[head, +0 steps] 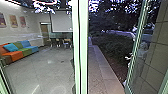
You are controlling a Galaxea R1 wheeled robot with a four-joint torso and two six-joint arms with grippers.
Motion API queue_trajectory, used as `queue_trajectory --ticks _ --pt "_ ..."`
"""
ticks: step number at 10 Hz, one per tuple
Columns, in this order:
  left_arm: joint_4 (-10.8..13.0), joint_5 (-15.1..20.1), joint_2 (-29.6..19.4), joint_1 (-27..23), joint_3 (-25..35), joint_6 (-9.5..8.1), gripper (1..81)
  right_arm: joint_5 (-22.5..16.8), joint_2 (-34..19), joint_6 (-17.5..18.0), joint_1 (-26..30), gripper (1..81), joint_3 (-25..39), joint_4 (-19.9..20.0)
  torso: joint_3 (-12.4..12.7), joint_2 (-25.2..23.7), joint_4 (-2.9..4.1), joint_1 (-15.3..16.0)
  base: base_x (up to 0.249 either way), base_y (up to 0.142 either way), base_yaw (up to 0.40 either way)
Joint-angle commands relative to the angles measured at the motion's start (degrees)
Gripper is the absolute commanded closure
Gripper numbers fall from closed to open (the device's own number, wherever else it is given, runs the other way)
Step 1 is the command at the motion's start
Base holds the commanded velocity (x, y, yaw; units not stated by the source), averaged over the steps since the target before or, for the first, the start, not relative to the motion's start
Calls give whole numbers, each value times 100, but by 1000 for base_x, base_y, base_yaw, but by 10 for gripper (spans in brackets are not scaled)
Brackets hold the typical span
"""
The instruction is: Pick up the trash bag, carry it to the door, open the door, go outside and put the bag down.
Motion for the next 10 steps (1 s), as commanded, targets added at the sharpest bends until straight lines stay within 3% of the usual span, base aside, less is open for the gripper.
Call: queue_trajectory --ticks 1,5,10 --pt "96 419 -39 -303 37 13 811 -306 134 -42 186 10 -81 -64 0 0 0 0 0 -95 0" --pt "114 437 23 -277 37 21 811 -306 434 -69 89 10 -644 -64 0 0 2 -2 0 -97 0" --pt "114 437 58 -268 45 21 811 -280 442 -60 81 10 -680 -55 2 0 2 -2 0 -110 0"
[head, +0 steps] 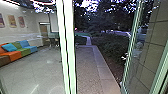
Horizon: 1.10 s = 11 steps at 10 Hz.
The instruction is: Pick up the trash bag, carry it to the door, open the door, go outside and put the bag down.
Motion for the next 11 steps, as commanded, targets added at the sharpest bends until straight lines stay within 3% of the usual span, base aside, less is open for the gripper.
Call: queue_trajectory --ticks 1,11 --pt "29 408 7 -290 28 21 811 -299 21 -22 269 10 27 -39 0 0 0 0 0 -113 0" --pt "116 382 42 -289 -7 57 811 -238 117 -22 216 10 61 -56 0 0 0 0 0 -117 0"
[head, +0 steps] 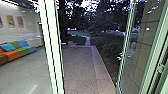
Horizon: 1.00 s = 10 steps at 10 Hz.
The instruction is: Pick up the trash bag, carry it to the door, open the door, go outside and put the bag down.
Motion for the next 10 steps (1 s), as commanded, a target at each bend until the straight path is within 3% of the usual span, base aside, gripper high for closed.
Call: queue_trajectory --ticks 1,10 --pt "56 404 18 -290 17 35 811 -261 40 -21 251 10 52 -48 0 0 0 0 0 -118 0" --pt "47 413 9 -281 17 35 811 -270 40 -21 242 10 52 -48 0 0 0 0 0 -115 0"
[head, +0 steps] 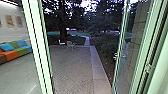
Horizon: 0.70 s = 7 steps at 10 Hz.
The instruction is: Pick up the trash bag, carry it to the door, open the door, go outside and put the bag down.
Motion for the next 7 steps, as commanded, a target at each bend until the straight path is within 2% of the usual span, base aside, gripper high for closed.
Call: queue_trajectory --ticks 1,7 --pt "31 413 -3 -283 20 35 811 -270 45 -21 242 10 43 -48 0 0 0 0 0 -79 0" --pt "-30 404 5 -275 20 26 811 -270 54 -21 260 10 43 -48 0 0 0 0 0 0 0"
